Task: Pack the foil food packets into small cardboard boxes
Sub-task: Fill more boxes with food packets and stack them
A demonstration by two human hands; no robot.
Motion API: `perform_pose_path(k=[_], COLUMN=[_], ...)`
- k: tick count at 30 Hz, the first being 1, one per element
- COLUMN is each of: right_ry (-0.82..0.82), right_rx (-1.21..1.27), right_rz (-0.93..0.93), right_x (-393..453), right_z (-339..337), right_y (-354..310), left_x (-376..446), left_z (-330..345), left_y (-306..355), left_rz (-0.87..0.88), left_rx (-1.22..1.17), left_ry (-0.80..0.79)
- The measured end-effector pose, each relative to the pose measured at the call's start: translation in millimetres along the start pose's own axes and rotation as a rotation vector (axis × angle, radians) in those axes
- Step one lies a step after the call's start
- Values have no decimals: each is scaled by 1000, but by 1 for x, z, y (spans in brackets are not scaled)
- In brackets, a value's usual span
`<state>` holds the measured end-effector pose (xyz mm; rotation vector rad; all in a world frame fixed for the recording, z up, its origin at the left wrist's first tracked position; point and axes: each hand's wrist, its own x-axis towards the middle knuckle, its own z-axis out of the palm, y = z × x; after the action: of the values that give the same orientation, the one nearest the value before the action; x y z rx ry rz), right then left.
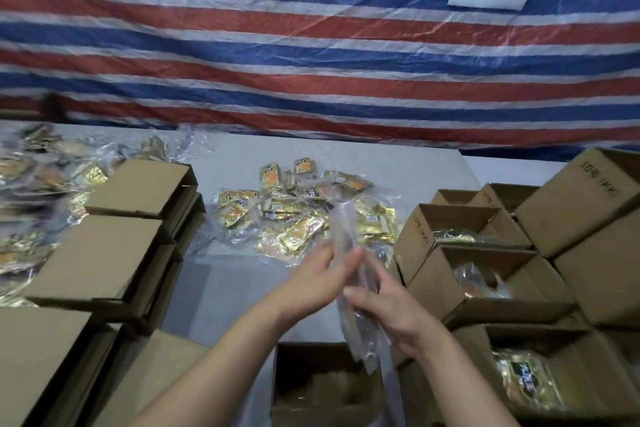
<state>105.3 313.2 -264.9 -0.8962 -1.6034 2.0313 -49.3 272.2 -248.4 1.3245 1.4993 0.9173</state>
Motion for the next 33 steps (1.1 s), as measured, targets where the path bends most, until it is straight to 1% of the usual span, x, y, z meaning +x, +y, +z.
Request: perform_pose_path(k=[1,2,3,4,6,8,9,12,14,16,20,21,23,26,29,30,33], right_ry=[28,41,34,11,-80,-226,-304,-536,-612,-620,-678,-684,-642,-518,-397,-401,-446], right_rx=[-86,-182,-271,-358,-538,-705,-799,-1021,-1103,-1145,-1386,-1389,-1323,-1188,-1166,-1175,-1251], right_rz=[58,115,167,207,268,342,377,494,520,519,513,525,552,558,524,533,681], right_x=[-4,-7,-10,-11,-8,0,5,21,30,36,48,49,50,50,48,47,43], right_z=[-4,-6,-8,-10,-12,-8,-6,-1,3,9,18,19,19,19,21,23,29], right_y=[6,11,18,25,40,50,56,73,87,107,152,159,167,165,156,156,161], left_x=[-7,-14,-23,-32,-48,-62,-66,-73,-72,-70,-68,-67,-66,-68,-70,-70,-71], left_z=[-3,-6,-7,-6,5,20,27,41,43,46,51,52,53,55,56,56,55], left_y=[-12,-28,-45,-65,-109,-147,-162,-181,-182,-185,-197,-201,-205,-208,-208,-207,-206], left_rz=[-71,-160,-238,-307,-382,-413,-414,-428,-410,-392,-380,-386,-391,-395,-386,-389,-393], left_rx=[-155,-235,-229,-167,-35,53,45,-179,-211,-210,-211,-198,-200,-215,-185,-178,-140], left_ry=[-41,-19,28,75,128,143,152,208,241,244,268,267,260,275,281,283,279])
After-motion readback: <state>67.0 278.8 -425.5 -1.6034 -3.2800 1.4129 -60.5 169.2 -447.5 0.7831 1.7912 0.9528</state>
